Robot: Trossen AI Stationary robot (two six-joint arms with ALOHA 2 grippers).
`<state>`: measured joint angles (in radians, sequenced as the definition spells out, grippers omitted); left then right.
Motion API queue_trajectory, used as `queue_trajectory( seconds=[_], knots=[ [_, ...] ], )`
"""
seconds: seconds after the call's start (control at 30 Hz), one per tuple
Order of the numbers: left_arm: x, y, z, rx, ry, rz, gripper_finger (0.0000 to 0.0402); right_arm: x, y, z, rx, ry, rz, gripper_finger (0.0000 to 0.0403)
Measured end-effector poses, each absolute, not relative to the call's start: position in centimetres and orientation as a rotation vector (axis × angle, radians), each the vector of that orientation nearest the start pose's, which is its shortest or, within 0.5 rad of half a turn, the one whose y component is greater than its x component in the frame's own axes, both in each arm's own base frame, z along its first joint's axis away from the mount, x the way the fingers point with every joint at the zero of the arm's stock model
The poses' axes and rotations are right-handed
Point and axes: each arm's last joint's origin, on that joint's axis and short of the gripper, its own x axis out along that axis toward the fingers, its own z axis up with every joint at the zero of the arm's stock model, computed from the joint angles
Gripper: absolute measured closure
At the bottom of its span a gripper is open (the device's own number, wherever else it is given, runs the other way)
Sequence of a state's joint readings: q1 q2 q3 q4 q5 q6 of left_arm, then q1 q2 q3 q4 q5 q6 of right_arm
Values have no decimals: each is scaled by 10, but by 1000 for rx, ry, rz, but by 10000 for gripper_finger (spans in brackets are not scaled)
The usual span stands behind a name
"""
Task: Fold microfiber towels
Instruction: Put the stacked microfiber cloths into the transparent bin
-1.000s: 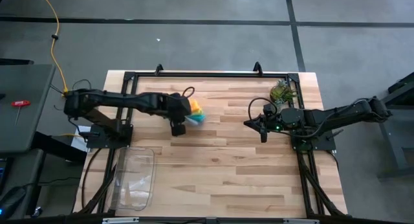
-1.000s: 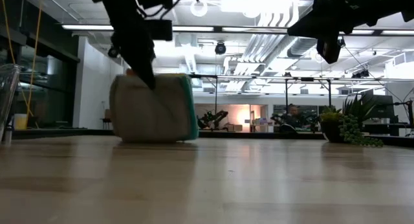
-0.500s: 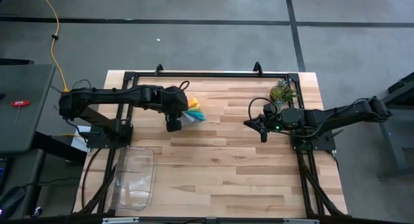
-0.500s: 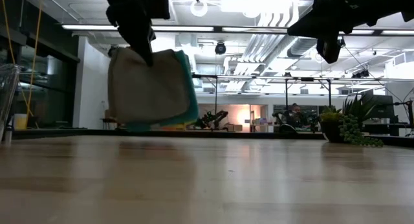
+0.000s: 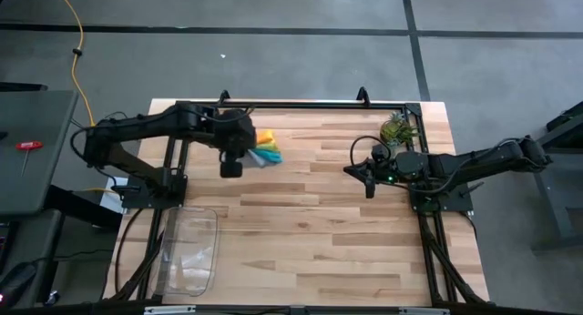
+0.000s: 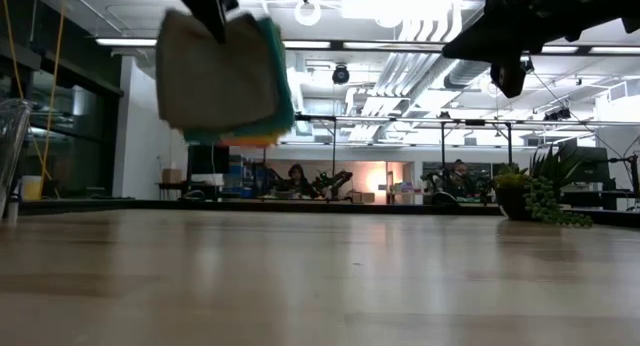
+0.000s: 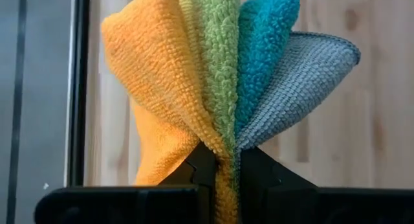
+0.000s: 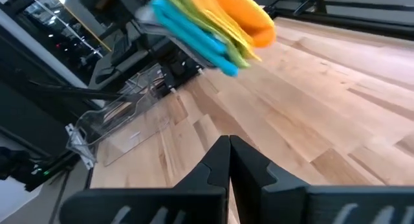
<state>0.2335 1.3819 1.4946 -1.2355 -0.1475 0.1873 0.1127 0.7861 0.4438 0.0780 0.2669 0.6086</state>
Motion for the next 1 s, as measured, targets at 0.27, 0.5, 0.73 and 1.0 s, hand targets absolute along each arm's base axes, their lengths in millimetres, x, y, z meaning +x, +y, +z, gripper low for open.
queue_trajectory(
  seconds=[0.27,0.5,0.73,1.0],
  knots=[
    [219,8,393,196,1259,258,380,176,12,238,540,222,-247,403],
    [202,-48,400,122,1156,305,380,175,12,235,534,250,-255,403],
    [187,-92,399,14,1115,241,380,175,12,235,533,254,-256,403],
    [159,-134,400,-34,1109,112,380,175,12,234,534,261,-257,403]
  ],
)
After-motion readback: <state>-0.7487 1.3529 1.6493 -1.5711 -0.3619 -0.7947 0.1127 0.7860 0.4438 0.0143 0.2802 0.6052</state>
